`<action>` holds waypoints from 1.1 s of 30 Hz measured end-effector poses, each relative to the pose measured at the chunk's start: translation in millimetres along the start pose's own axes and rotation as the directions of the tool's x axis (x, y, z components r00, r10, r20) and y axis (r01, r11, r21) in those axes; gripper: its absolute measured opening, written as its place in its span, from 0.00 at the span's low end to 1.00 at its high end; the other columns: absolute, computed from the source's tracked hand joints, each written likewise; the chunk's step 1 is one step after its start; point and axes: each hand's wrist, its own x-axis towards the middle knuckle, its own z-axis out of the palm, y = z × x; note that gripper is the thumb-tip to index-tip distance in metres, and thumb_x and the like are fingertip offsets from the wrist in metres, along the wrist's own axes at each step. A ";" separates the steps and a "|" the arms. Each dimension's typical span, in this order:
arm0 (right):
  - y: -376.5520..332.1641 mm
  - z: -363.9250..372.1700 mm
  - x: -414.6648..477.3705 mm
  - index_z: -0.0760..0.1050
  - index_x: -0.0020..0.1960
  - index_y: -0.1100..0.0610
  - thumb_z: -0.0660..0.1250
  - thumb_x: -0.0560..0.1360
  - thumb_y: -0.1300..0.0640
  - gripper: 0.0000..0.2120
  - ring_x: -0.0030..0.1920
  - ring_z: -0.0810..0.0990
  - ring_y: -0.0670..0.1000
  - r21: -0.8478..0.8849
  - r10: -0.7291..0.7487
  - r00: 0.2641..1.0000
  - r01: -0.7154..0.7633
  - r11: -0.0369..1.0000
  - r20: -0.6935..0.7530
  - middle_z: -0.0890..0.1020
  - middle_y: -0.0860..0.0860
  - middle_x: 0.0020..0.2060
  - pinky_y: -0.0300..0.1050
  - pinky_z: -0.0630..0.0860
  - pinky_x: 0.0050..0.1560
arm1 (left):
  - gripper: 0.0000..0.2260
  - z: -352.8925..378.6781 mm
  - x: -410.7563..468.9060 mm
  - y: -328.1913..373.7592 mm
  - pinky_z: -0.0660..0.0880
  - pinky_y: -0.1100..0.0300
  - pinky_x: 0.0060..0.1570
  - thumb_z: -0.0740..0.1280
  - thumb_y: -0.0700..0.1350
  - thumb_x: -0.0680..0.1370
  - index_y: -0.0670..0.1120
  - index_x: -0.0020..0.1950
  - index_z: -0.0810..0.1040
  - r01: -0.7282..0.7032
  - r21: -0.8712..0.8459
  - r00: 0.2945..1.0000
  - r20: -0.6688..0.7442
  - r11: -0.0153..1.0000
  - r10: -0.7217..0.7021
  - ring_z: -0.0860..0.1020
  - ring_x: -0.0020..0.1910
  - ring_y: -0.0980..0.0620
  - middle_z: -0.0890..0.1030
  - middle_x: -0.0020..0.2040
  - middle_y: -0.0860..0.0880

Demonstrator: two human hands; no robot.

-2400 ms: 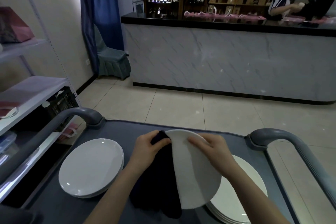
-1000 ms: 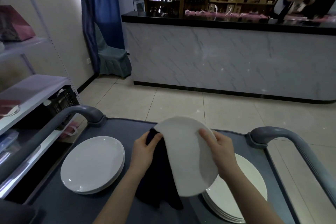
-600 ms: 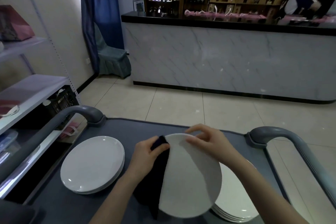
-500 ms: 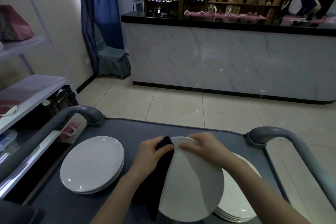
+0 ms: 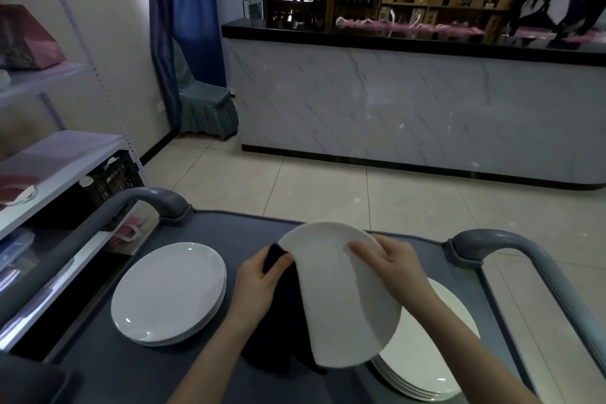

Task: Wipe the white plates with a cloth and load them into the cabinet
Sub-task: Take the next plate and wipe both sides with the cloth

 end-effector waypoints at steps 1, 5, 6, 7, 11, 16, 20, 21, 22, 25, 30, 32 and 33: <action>-0.6 0.4 1.8 0.80 0.37 0.52 0.70 0.75 0.47 0.12 0.29 0.73 0.40 -0.089 -0.034 0.996 0.041 0.995 0.077 0.80 0.47 0.30 0.32 0.68 0.31 | 0.08 0.7 4.2 4.8 0.73 0.69 0.38 0.71 0.46 0.77 0.56 0.39 0.80 -0.055 0.055 0.996 0.067 0.997 0.052 0.78 0.36 0.62 0.83 0.36 0.58; 0.3 9.4 1.6 0.77 0.36 0.57 0.69 0.75 0.44 0.18 0.29 0.70 0.42 -0.149 -0.057 0.981 0.086 0.985 0.186 0.74 0.49 0.27 0.37 0.65 0.31 | 0.07 7.4 13.7 17.2 0.69 0.66 0.36 0.72 0.45 0.75 0.51 0.38 0.78 -0.157 0.142 0.971 0.204 0.977 0.126 0.72 0.33 0.61 0.78 0.32 0.56; 0.6 8.8 1.0 0.76 0.36 0.59 0.69 0.75 0.43 0.19 0.29 0.70 0.43 -0.113 -0.056 0.988 0.073 0.991 0.147 0.73 0.48 0.27 0.38 0.64 0.31 | 0.08 6.5 15.0 16.9 0.68 0.65 0.35 0.72 0.45 0.76 0.50 0.37 0.78 -0.141 0.133 0.979 0.163 0.981 0.119 0.72 0.32 0.60 0.77 0.31 0.56; 1.3 8.1 -0.5 0.75 0.35 0.60 0.69 0.74 0.43 0.21 0.29 0.69 0.44 -0.062 -0.046 0.995 0.051 0.997 0.087 0.72 0.47 0.26 0.39 0.63 0.31 | 0.10 4.8 15.3 15.3 0.68 0.65 0.34 0.72 0.46 0.76 0.50 0.35 0.77 -0.113 0.119 0.990 0.097 0.986 0.101 0.71 0.32 0.60 0.77 0.30 0.56; 3.7 22.5 -9.2 0.71 0.29 0.56 0.70 0.74 0.46 0.21 0.26 0.67 0.44 0.317 0.178 0.939 -0.080 0.945 -0.295 0.70 0.44 0.25 0.35 0.65 0.27 | 0.06 13.0 1.3 3.4 0.77 0.55 0.46 0.69 0.49 0.78 0.49 0.44 0.81 0.117 -0.077 0.964 -0.231 0.990 -0.132 0.81 0.42 0.53 0.84 0.39 0.53; 5.5 59.8 -13.0 0.80 0.40 0.54 0.66 0.78 0.46 0.14 0.38 0.81 0.47 0.597 0.484 0.754 -0.154 0.787 -0.443 0.82 0.45 0.34 0.44 0.77 0.38 | 0.08 46.6 -17.7 -2.8 0.78 0.48 0.55 0.68 0.50 0.79 0.46 0.52 0.79 0.315 -0.342 0.862 -0.286 0.885 -0.418 0.80 0.50 0.48 0.83 0.49 0.48; 17.0 44.9 -23.1 0.79 0.56 0.48 0.65 0.78 0.46 0.10 0.49 0.81 0.47 0.279 0.220 0.922 -0.130 0.951 -0.319 0.84 0.43 0.47 0.33 0.76 0.43 | 0.10 30.7 -6.6 -6.3 0.78 0.47 0.52 0.67 0.48 0.80 0.42 0.47 0.79 0.340 -0.360 0.840 -0.300 0.869 -0.453 0.80 0.47 0.44 0.83 0.46 0.44; 19.5 39.5 -26.7 0.76 0.63 0.46 0.67 0.77 0.47 0.14 0.53 0.80 0.43 0.194 0.138 0.949 -0.084 0.977 -0.285 0.82 0.40 0.54 0.29 0.75 0.46 | 0.10 26.7 -4.3 -6.4 0.78 0.47 0.51 0.66 0.49 0.80 0.43 0.46 0.79 0.338 -0.353 0.835 -0.316 0.873 -0.451 0.80 0.46 0.43 0.82 0.45 0.44; 21.4 34.1 -30.6 0.72 0.69 0.46 0.69 0.76 0.49 0.22 0.60 0.76 0.40 0.094 0.047 0.965 -0.024 0.995 -0.259 0.78 0.40 0.63 0.29 0.73 0.54 | 0.11 23.4 -2.4 -6.5 0.77 0.46 0.52 0.66 0.49 0.80 0.43 0.45 0.79 0.335 -0.350 0.832 -0.326 0.875 -0.449 0.80 0.47 0.42 0.82 0.44 0.44; 26.1 23.8 -37.3 0.67 0.74 0.50 0.74 0.73 0.48 0.32 0.75 0.62 0.42 -0.367 -0.405 0.914 0.391 0.844 0.042 0.63 0.45 0.76 0.43 0.65 0.72 | 0.12 17.1 2.0 -7.7 0.78 0.44 0.55 0.64 0.50 0.81 0.43 0.46 0.79 0.349 -0.364 0.816 -0.334 0.863 -0.471 0.80 0.49 0.41 0.83 0.46 0.43; 23.2 30.7 -33.7 0.76 0.68 0.51 0.75 0.69 0.53 0.28 0.69 0.73 0.55 -0.681 -0.559 0.659 0.700 0.213 0.503 0.74 0.52 0.70 0.59 0.73 0.66 | 0.14 14.9 7.6 -2.9 0.77 0.49 0.48 0.65 0.52 0.80 0.44 0.42 0.80 0.348 -0.376 0.827 -0.307 0.859 -0.470 0.80 0.45 0.44 0.83 0.42 0.45; 22.3 34.1 -30.0 0.78 0.66 0.52 0.62 0.72 0.64 0.24 0.65 0.78 0.56 -0.687 -0.623 0.617 0.706 0.169 0.481 0.78 0.52 0.66 0.56 0.76 0.63 | 0.15 14.1 8.1 -2.0 0.78 0.47 0.48 0.66 0.53 0.80 0.42 0.42 0.80 0.354 -0.383 0.840 -0.271 0.853 -0.470 0.80 0.43 0.44 0.83 0.43 0.43; 22.6 34.5 -29.3 0.79 0.65 0.53 0.57 0.72 0.66 0.25 0.64 0.79 0.56 -0.691 -0.640 0.607 0.705 0.160 0.471 0.79 0.52 0.65 0.56 0.77 0.61 | 0.16 12.4 8.9 -1.5 0.78 0.49 0.45 0.66 0.53 0.79 0.41 0.42 0.80 0.357 -0.393 0.846 -0.249 0.847 -0.472 0.79 0.41 0.45 0.83 0.42 0.42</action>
